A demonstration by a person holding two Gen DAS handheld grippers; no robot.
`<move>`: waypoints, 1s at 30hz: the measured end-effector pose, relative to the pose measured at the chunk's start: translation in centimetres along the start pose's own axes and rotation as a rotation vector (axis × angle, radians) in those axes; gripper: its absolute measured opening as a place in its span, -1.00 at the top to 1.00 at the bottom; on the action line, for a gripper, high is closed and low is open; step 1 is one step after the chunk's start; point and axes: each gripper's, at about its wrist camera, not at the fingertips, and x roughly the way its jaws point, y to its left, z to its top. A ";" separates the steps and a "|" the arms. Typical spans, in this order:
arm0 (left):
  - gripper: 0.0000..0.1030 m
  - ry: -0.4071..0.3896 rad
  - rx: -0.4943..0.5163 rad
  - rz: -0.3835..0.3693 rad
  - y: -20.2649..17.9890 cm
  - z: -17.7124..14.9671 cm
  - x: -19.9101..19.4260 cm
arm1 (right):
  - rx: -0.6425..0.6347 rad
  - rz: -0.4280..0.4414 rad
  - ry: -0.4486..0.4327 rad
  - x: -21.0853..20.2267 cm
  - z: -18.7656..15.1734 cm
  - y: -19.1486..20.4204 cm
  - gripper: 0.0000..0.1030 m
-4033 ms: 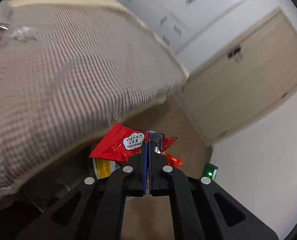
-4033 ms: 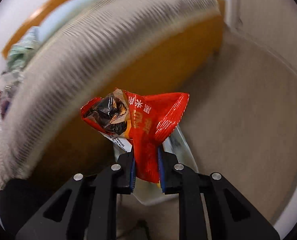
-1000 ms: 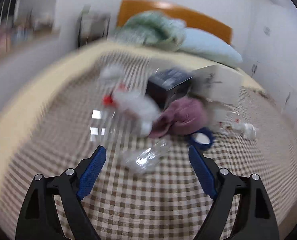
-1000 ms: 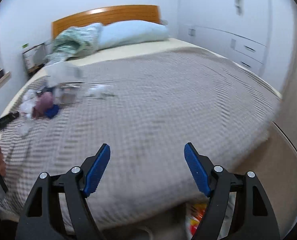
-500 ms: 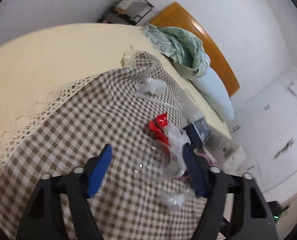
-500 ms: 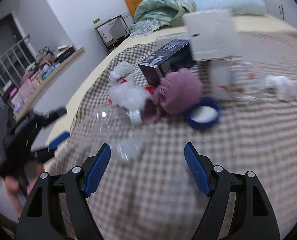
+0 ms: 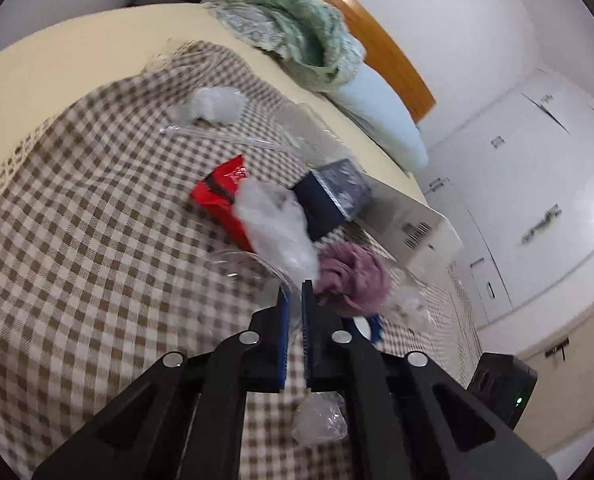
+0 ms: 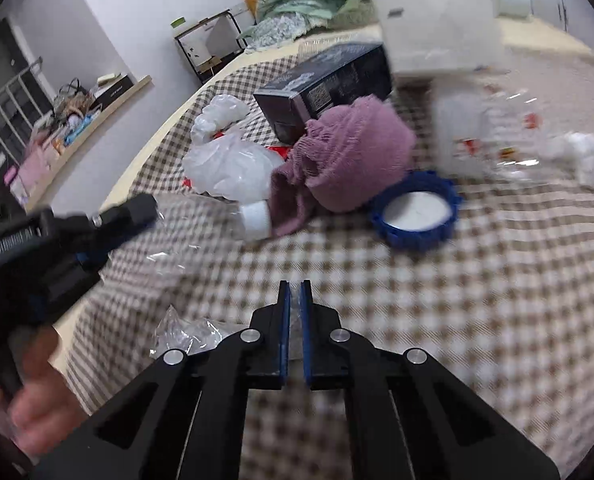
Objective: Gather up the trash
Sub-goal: 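Grasp the clear plastic cup with left while right closes on a clear wrapper, then carry the clear cup with left and the right tool toward the bin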
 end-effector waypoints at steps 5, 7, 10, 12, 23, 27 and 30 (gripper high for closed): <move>1.00 -0.021 -0.054 -0.011 -1.1 -1.6 -4.1 | 0.011 -0.032 -0.046 -2.4 -0.7 -1.3 0.91; 1.00 -0.049 -0.031 0.007 -2.4 -2.2 -5.7 | 0.029 -0.035 -0.066 -4.0 -1.1 -1.9 0.91; 1.00 -0.097 0.031 0.041 -5.7 -3.3 -8.8 | 0.023 -0.052 -0.091 -7.5 -1.9 -2.7 0.92; 1.00 -0.108 0.069 0.041 -8.0 -3.8 -9.9 | -0.005 -0.100 -0.119 -9.8 -2.0 -3.2 0.92; 1.00 0.018 0.385 -0.074 -25.0 -17.5 -11.7 | 0.163 -0.401 -0.256 -30.6 -10.8 -18.4 0.92; 1.00 0.148 0.494 -0.143 -30.5 -24.6 -8.9 | 0.266 -0.507 -0.203 -34.3 -17.4 -24.8 0.92; 1.00 0.250 0.582 -0.181 -34.1 -29.8 -6.5 | 0.342 -0.548 -0.114 -34.6 -23.3 -29.1 0.91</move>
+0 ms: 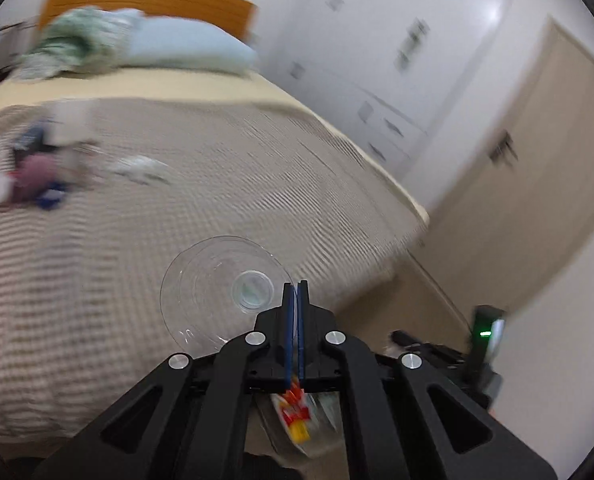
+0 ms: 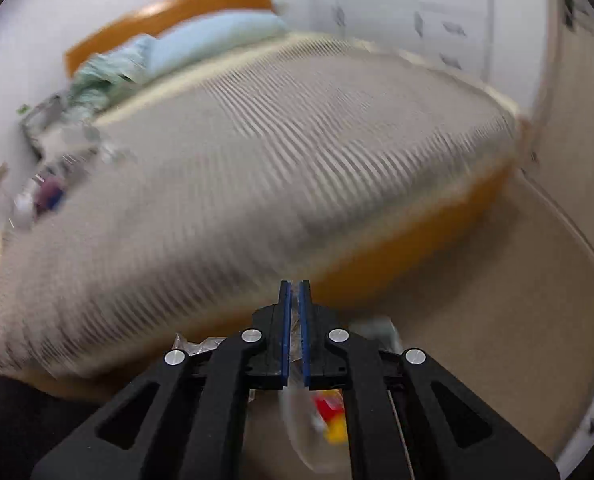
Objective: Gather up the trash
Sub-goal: 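Carry the clear cup with left and the right tool toward the bin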
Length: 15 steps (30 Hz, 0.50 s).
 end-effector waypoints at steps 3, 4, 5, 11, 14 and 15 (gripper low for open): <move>1.00 0.132 0.064 -0.033 -4.2 -2.5 5.2 | 0.034 -0.037 0.115 3.5 -4.4 -3.3 0.91; 1.00 0.159 0.080 -0.031 -4.9 -3.0 6.5 | 0.059 -0.047 0.163 5.2 -6.3 -4.9 0.91; 1.00 0.196 0.099 -0.026 -5.9 -4.1 8.0 | 0.082 -0.053 0.200 6.7 -7.7 -5.9 0.91; 1.00 0.392 0.137 0.003 -8.8 -9.8 15.6 | 0.186 -0.084 0.417 17.4 -16.3 -9.5 0.91; 1.00 0.473 0.139 0.024 -9.5 -11.9 19.0 | 0.216 -0.039 0.581 22.2 -20.7 -9.6 0.37; 1.00 0.503 0.139 0.028 -9.7 -12.5 20.3 | 0.197 -0.025 0.639 23.2 -21.9 -9.2 0.19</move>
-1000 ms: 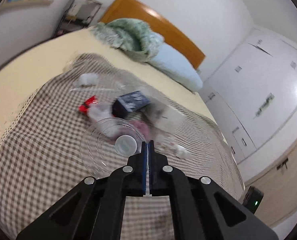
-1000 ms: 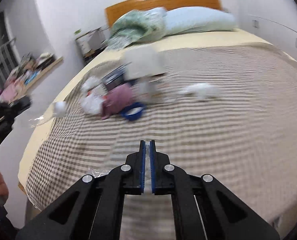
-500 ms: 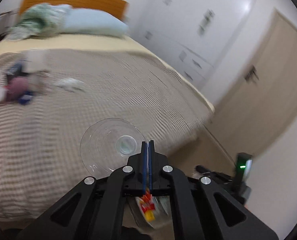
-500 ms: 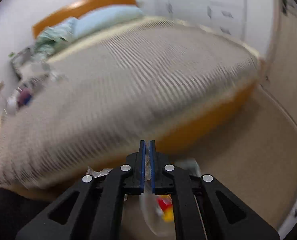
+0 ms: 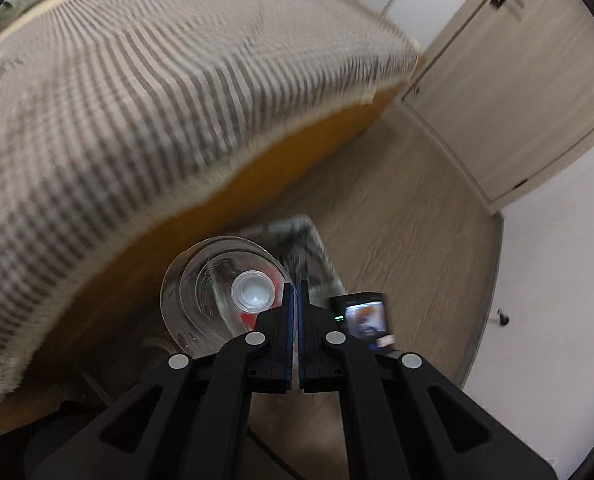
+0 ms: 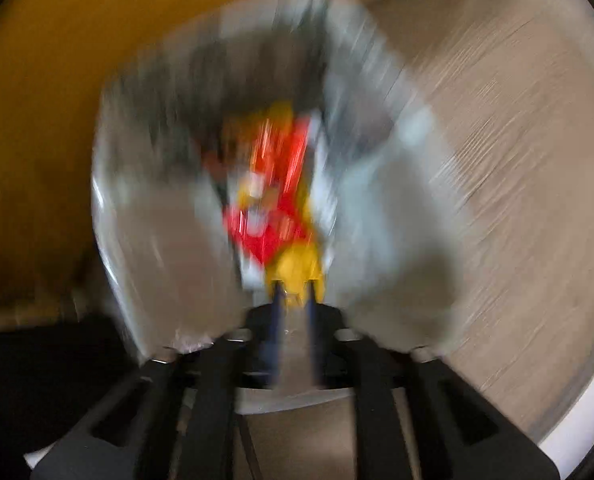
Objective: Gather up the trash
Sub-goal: 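Carry the clear cup with left and the right tool toward the bin, then open the left tool to drop the cup while right opens over the bin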
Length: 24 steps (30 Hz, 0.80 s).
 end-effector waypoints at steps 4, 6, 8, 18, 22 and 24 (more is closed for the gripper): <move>1.00 0.118 0.010 0.005 -1.2 0.4 5.1 | 0.009 0.008 -0.070 -0.6 -1.8 -0.9 -0.12; 1.00 0.187 0.014 -0.005 -1.7 0.6 7.7 | 0.068 0.030 -0.141 -2.7 -2.0 -2.8 -0.23; 1.00 0.242 0.013 0.014 -2.1 1.2 10.6 | 0.140 0.049 -0.206 -5.0 -2.3 -5.3 -0.28; -0.34 0.288 0.037 0.175 -1.0 4.1 22.7 | 0.254 0.074 -0.299 -9.4 -4.4 -11.1 -0.28; -0.40 0.300 -0.110 0.135 1.0 4.2 21.4 | 0.220 0.074 -0.259 -8.0 -5.3 -10.2 -0.28; -0.43 0.277 -0.113 0.152 1.2 4.2 20.1 | 0.215 0.086 -0.230 -7.1 -5.7 -9.6 -0.28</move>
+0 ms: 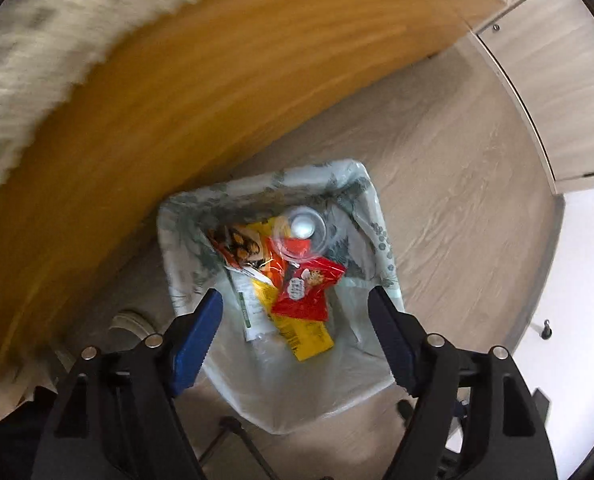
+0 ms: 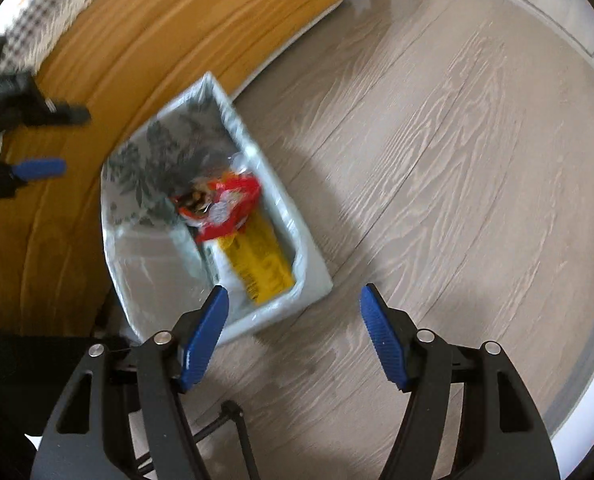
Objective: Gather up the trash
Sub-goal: 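Open the left tool to drop the cup while right opens over the bin, then move both tools from the bin back over the bed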
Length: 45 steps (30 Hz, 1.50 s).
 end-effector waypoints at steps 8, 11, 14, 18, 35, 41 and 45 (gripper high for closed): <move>-0.45 0.026 0.066 0.053 -0.8 -2.6 -2.0 | -0.035 -0.008 0.018 -0.3 -0.3 2.0 -0.28; -0.45 0.009 0.085 0.035 -1.1 -3.6 -3.4 | -0.029 -0.033 0.020 -0.9 -0.1 1.9 -0.28; -0.45 -0.019 0.102 -0.002 -1.1 -4.5 -4.8 | -0.036 -0.046 0.005 -2.0 0.0 2.3 -0.28; -0.45 -0.097 0.145 0.008 -0.7 -6.5 -7.9 | -0.066 -0.072 -0.038 -4.6 0.4 3.5 -0.28; -0.55 -0.554 0.211 -0.038 6.4 -13.1 -27.5 | -0.246 -0.111 -0.369 -18.5 3.6 15.2 -0.41; -0.62 -0.712 0.057 0.000 14.9 -13.2 -32.6 | -0.343 -0.064 -0.448 -20.8 3.9 22.8 -0.41; -0.63 -0.747 -0.068 -0.006 20.9 -13.1 -33.9 | -0.419 -0.031 -0.488 -21.4 3.8 28.2 -0.41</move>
